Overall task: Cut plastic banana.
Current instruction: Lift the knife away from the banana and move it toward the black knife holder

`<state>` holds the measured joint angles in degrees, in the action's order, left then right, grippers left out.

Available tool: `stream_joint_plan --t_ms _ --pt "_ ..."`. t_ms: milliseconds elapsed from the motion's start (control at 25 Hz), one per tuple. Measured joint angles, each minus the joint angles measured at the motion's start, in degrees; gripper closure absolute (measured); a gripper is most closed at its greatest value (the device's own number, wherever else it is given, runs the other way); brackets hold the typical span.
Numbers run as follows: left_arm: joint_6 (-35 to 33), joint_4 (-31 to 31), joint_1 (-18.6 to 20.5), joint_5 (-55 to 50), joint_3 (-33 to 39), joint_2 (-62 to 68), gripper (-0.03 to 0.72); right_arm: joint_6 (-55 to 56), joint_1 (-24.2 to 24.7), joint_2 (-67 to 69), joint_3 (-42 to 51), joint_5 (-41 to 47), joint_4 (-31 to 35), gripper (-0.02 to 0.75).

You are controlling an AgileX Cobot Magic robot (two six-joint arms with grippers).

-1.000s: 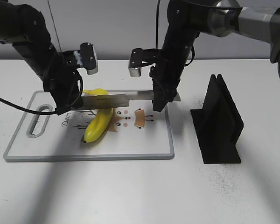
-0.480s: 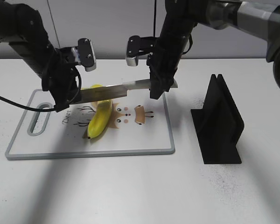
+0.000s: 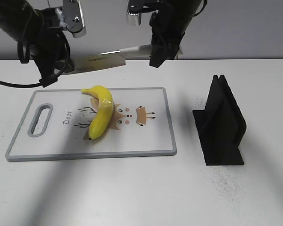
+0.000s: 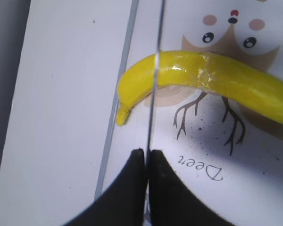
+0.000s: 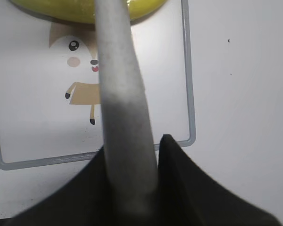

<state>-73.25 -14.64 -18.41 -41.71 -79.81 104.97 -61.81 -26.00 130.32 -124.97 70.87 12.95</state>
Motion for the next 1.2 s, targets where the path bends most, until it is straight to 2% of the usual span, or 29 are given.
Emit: stream_joint_plan --t_ms 160,280,400,520,600,960,1200 --pt "0.05 0.34 0.00 -0.63 0.00 -1.38 0.697 -1.21 -0.05 -0.73 0.00 0.00 0.74 0.533" --pt "0.36 0.24 0.00 -0.92 0.00 -1.52 0.612 -3.17 -0.05 -0.73 0.00 0.00 2.27 0.545" --pt "0.72 -0.98 0.00 -0.79 0.00 -1.84 0.388 -3.36 -0.05 -0.83 0.00 0.00 3.54 0.565" --pt "0.79 -2.44 -0.11 -0.98 0.00 -2.72 0.121 -3.22 -0.11 -0.88 -0.02 0.00 4.56 0.574" --pt "1.12 -3.03 -0.23 -1.04 0.00 -3.75 0.059 -3.07 -0.11 -0.94 -0.07 -0.32 4.55 0.574" --pt "1.99 -3.42 -0.19 3.39 0.05 -11.45 0.034 -2.10 0.04 -4.57 -0.21 -0.51 4.38 0.574" --pt "10.80 -0.35 -0.19 3.71 0.05 -18.84 0.034 5.43 -0.01 -7.68 -0.21 -0.51 3.46 0.574"
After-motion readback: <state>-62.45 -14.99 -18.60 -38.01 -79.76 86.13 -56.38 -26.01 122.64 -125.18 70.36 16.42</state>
